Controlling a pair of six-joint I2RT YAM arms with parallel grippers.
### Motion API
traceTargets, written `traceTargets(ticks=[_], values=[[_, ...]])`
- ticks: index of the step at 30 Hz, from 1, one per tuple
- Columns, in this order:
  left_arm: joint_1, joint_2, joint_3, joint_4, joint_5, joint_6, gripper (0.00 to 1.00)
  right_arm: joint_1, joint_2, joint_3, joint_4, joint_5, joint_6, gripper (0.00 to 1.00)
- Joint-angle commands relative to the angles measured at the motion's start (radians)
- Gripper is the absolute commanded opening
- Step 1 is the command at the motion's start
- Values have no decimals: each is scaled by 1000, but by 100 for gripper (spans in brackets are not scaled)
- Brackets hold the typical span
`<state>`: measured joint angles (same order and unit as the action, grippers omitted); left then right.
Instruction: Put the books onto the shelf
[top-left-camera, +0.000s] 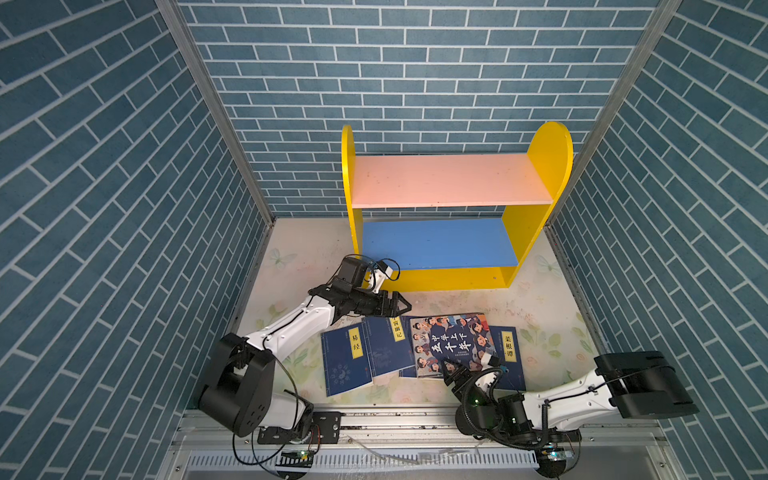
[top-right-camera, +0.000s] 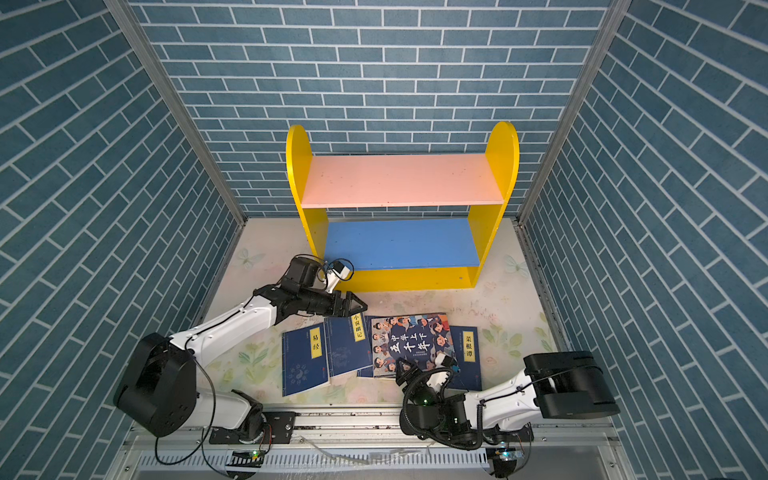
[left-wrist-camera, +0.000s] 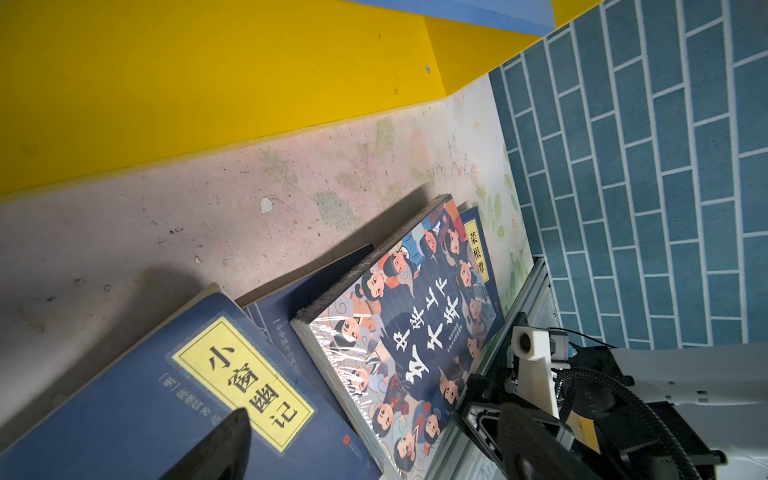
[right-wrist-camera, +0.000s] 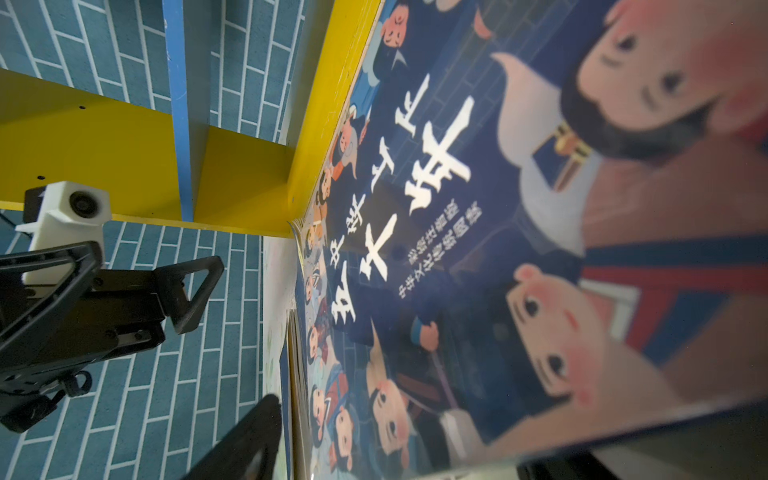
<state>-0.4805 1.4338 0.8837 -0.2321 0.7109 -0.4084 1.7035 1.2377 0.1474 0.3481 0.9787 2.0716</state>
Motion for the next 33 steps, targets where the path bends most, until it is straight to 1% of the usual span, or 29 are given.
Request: traceTargets(ticks=[1,5,10,17,20,27,30,33], values=[[-39,19,52,13,-36,65,94,0,29,-22,32,14,390,86],[-105,48,108,-3,-102,105,94,4,36,-26,40,24,389,86],[-189,118,160,0,-221,160,94,6,30,-30,39,39,390,85],[-244,217,182,34,-300,203,91,14,22,-35,33,64,390,86],[-252,244,185,58,-333,204,90,18,23,-37,40,75,390,85],[-276,307,209,93,-333,201,89,20,51,-45,85,87,389,86],[-281,355,238,92,-321,201,89,22,81,-49,128,95,387,86],[-282,398,261,100,-301,199,85,24,122,-50,178,103,387,86]])
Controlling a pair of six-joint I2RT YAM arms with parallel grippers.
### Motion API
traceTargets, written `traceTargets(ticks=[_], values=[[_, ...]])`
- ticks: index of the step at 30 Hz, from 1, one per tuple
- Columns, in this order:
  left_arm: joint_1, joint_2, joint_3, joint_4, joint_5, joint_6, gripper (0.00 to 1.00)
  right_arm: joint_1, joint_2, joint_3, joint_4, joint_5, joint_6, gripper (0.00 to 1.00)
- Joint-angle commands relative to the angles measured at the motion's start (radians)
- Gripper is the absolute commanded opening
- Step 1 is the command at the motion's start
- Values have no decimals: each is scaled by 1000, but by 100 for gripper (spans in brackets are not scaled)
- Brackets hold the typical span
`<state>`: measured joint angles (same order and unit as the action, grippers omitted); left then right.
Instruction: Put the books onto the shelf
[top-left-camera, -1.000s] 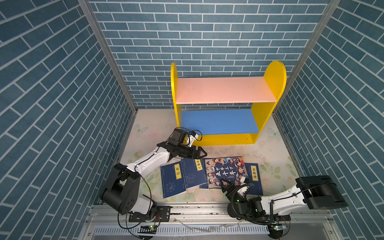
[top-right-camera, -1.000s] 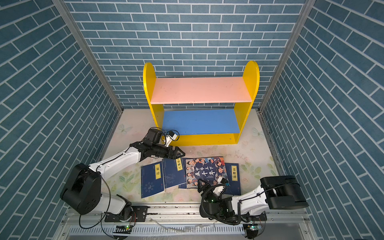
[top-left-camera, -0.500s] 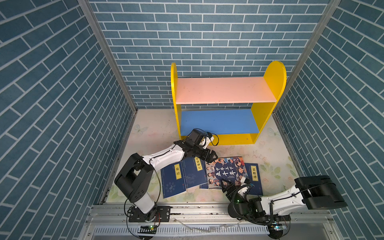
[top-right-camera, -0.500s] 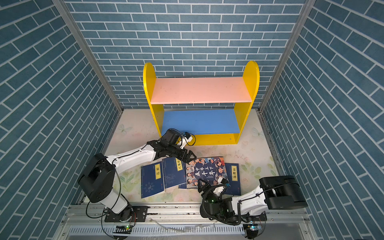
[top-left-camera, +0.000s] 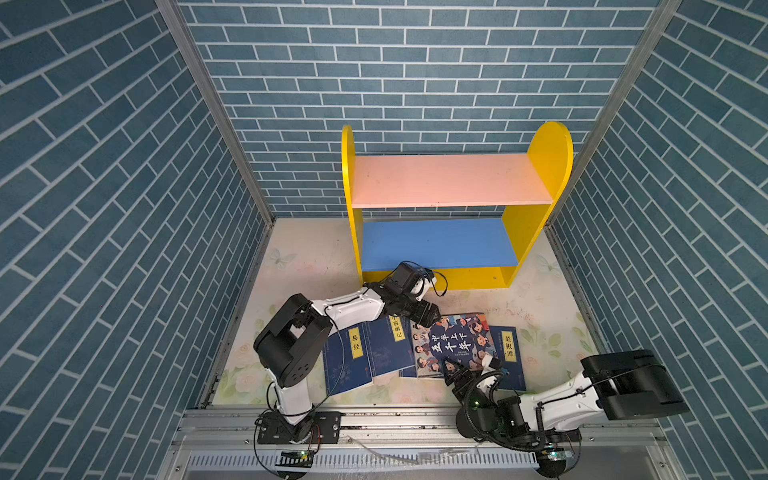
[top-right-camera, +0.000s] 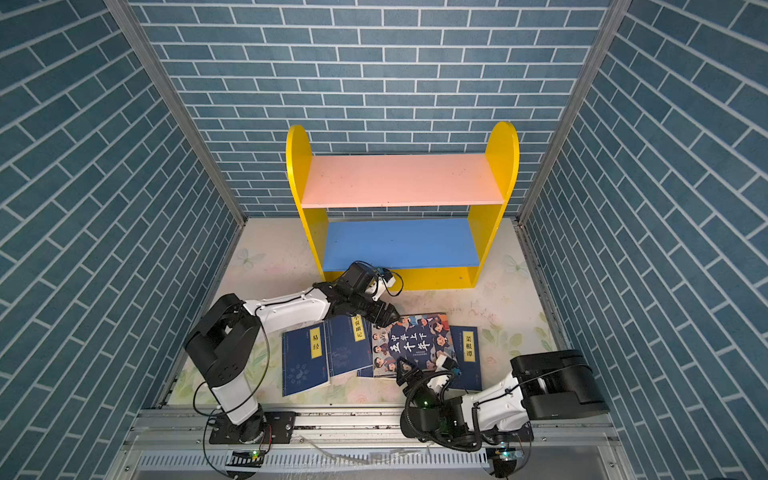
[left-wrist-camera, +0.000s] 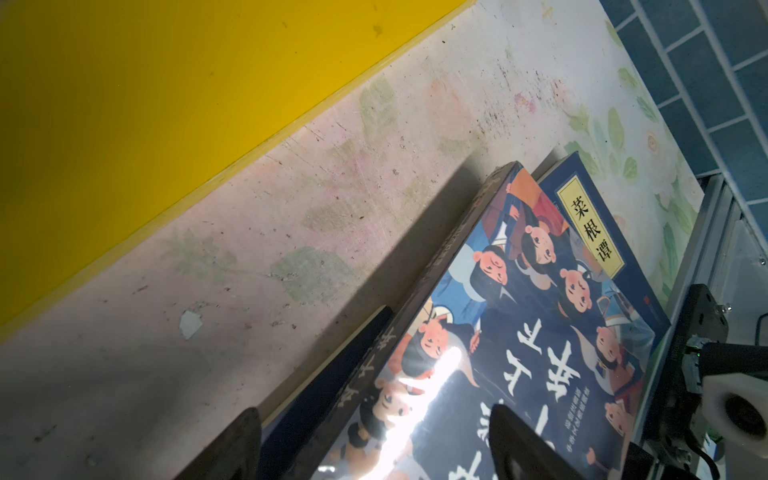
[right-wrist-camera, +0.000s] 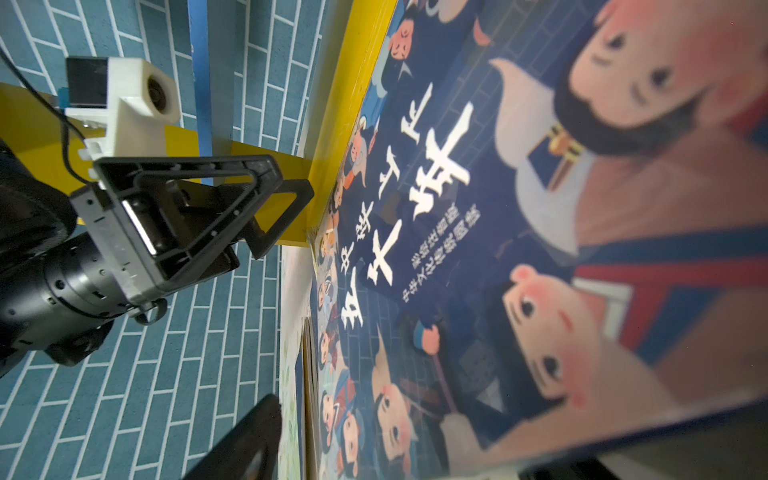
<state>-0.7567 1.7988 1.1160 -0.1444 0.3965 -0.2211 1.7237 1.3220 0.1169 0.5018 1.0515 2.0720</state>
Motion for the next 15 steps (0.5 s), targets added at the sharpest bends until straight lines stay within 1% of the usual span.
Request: traceTargets(ticks=[1,6,9,12,15], values=[[-6,46,34,13,20,10,84,4,57,-19,49,35,387,86],[-11,77,44,6,53,7,79,4,163,-28,190,51,384,84],[-16,77,38,4,91,8,77,5,245,-33,296,62,384,82],[-22,76,29,0,127,7,74,6,336,-38,412,81,382,78],[-30,70,9,2,147,12,73,6,431,-40,528,99,375,70]])
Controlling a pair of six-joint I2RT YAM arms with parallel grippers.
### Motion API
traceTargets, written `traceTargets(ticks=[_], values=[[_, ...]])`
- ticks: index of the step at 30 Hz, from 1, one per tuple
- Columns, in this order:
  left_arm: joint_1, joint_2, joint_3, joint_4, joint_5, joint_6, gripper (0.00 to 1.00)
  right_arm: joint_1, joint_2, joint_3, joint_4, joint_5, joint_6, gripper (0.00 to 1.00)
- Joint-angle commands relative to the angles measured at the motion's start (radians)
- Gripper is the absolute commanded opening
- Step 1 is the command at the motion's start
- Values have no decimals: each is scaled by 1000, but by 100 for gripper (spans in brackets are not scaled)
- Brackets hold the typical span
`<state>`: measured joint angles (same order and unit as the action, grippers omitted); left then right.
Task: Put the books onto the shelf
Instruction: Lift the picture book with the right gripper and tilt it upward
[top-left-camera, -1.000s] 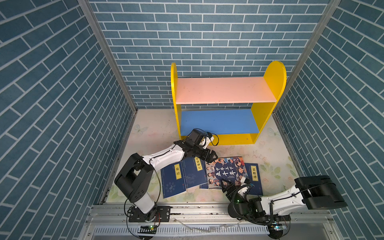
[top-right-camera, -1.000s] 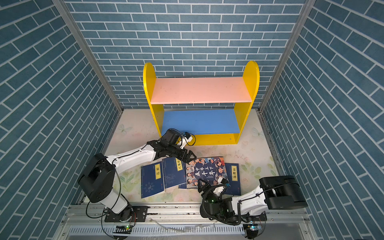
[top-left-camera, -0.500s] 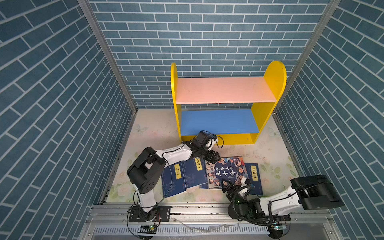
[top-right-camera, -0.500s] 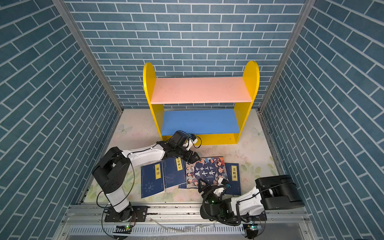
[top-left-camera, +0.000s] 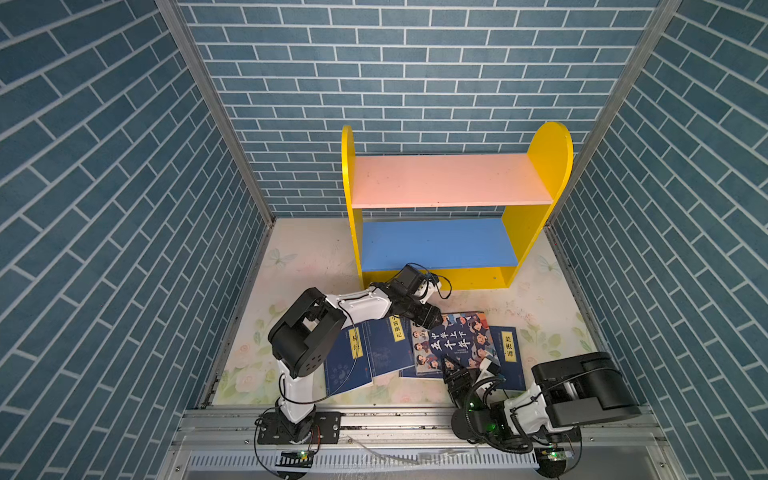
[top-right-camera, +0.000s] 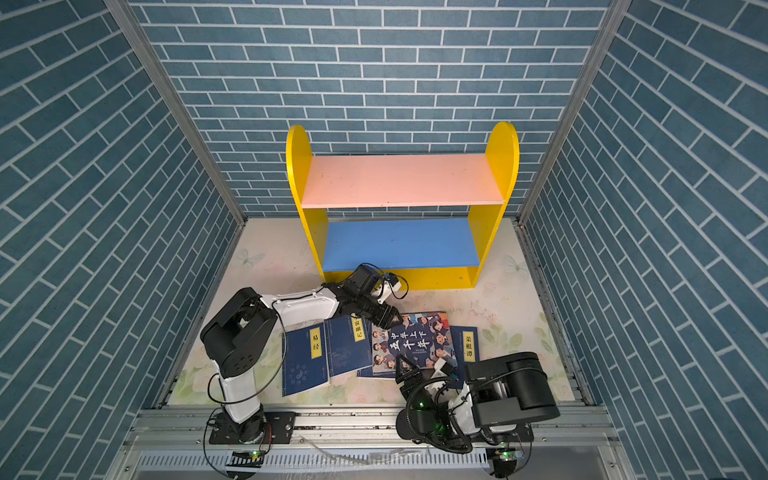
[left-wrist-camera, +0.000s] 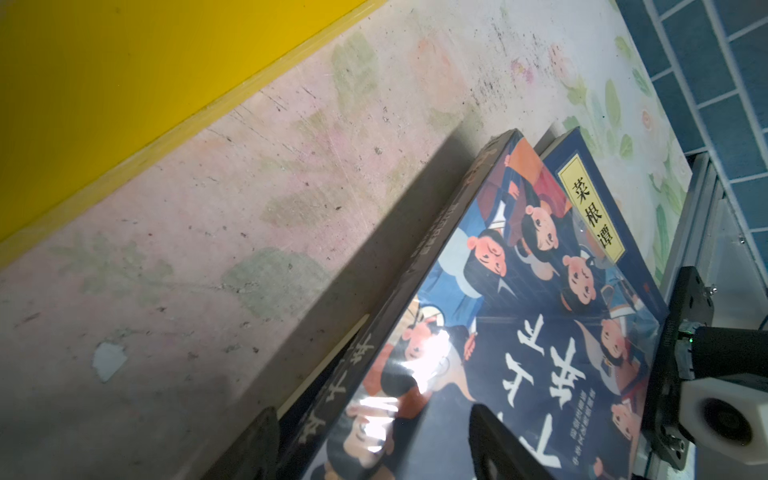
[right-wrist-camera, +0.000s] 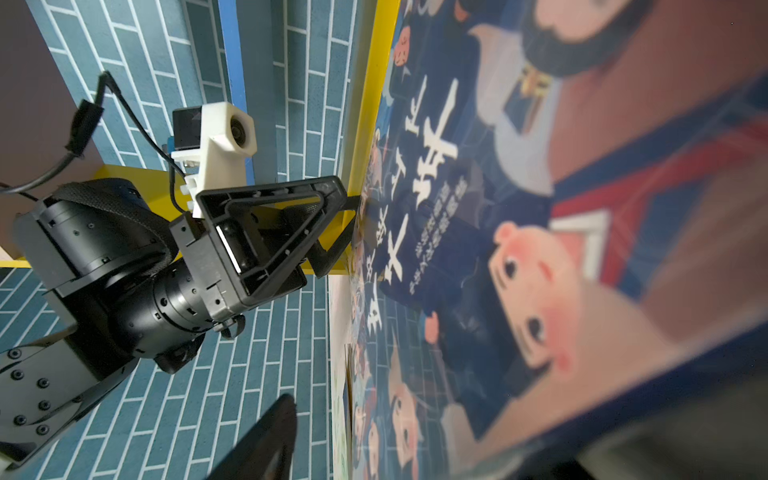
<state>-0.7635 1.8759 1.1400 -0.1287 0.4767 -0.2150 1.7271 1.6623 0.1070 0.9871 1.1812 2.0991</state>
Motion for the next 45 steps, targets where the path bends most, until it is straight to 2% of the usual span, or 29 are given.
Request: traceTargets(ticks=[1,6,9,14,15,18,21,26,32,35,38,45], values=[[-24,-11,-22,-12,76,10,72,3,122,-30,90,-21,338,68],[-25,-33,-48,-2,99,7,73,2,273,-40,304,-14,304,43],[-25,-46,-45,-18,94,9,74,3,350,-39,405,-15,288,24],[-23,-100,-7,-89,73,32,75,2,332,-37,401,-25,276,17],[-23,-118,2,-109,70,41,76,3,313,-41,397,-23,235,15],[-20,-177,31,-182,49,67,76,3,225,-54,328,-22,215,10],[-10,-243,64,-269,25,80,76,3,101,-57,204,-24,194,8],[27,-348,96,-378,20,84,78,2,-202,-36,-184,-39,194,5],[104,-447,71,-398,101,40,79,1,-764,69,-1014,-55,196,2],[119,-474,54,-390,123,42,78,0,-978,122,-1281,-45,137,0],[138,-497,33,-369,156,29,78,-3,-1073,157,-1368,-46,76,0],[238,-541,17,-391,221,-7,80,-5,-1052,228,-1403,-31,33,0]])
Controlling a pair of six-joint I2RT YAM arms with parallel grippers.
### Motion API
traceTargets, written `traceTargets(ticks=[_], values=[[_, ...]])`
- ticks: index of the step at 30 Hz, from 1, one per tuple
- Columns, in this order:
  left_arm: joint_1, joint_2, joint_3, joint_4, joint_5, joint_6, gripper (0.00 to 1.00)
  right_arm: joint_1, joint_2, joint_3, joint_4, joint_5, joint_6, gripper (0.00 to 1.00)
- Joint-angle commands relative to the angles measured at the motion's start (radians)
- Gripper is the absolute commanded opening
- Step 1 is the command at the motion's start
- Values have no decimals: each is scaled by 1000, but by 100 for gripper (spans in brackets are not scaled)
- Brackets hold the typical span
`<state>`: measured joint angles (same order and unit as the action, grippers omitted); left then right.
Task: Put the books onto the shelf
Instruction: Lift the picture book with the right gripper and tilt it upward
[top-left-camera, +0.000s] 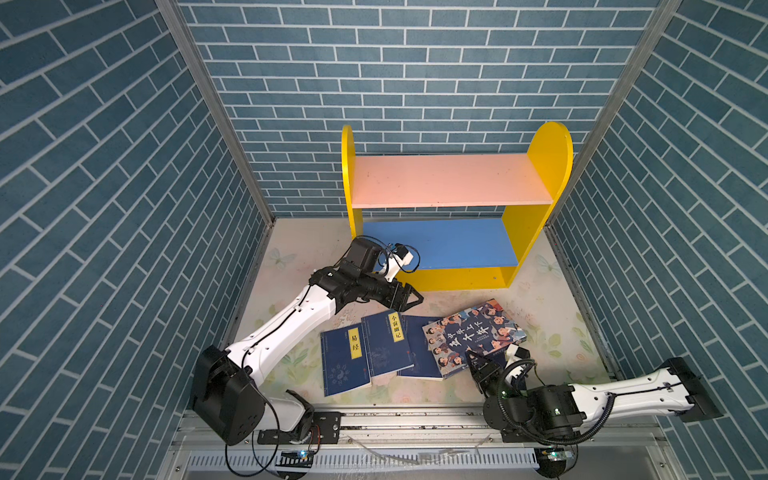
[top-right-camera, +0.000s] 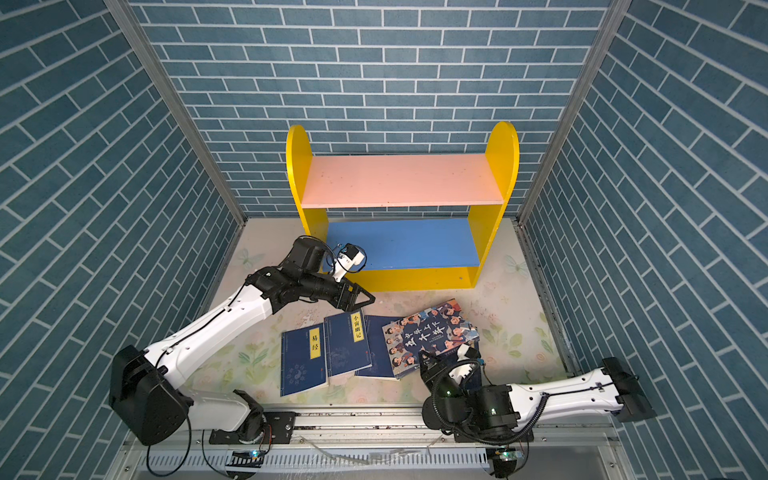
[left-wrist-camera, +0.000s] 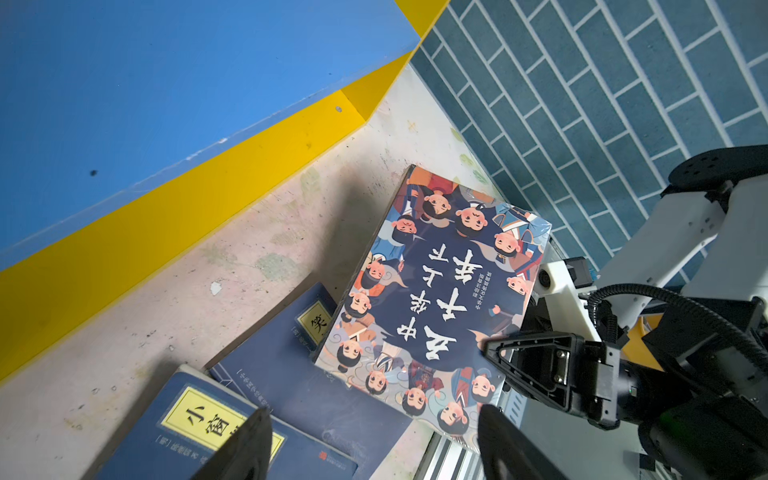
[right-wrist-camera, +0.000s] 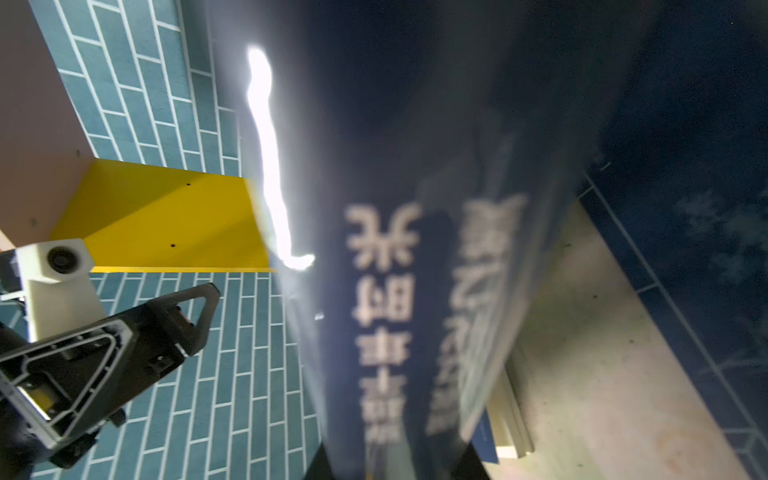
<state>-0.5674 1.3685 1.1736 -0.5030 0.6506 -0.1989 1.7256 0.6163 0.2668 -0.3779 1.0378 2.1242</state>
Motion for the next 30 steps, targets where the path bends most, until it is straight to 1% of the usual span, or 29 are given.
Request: traceTargets(ticks=[1,3,7,8,12,17,22,24,26,30], values=[[62,-38,-17,-20,65,-35,81,-4,-12,79,-39,118,-13,0],[98,-41,-31,-21,110,-77,81,-9,-33,99,-42,118,-59,0],[144,-62,-124,78,212,-192,81,-17,-74,132,-46,119,-141,0],[146,-68,-146,106,220,-209,81,-19,-79,138,-41,119,-159,0],[146,-91,-252,260,278,-339,83,-34,-92,149,20,113,-248,0],[146,-98,-329,390,362,-454,87,-50,-93,177,77,110,-343,0],[144,-102,-388,471,403,-516,93,-68,-90,223,155,110,-481,0],[144,-94,-410,514,438,-552,96,-76,-89,244,180,105,-537,0],[140,-84,-421,523,469,-558,98,-84,-87,262,198,97,-578,0],[139,-98,-449,553,428,-574,99,-93,-83,268,275,81,-647,0]])
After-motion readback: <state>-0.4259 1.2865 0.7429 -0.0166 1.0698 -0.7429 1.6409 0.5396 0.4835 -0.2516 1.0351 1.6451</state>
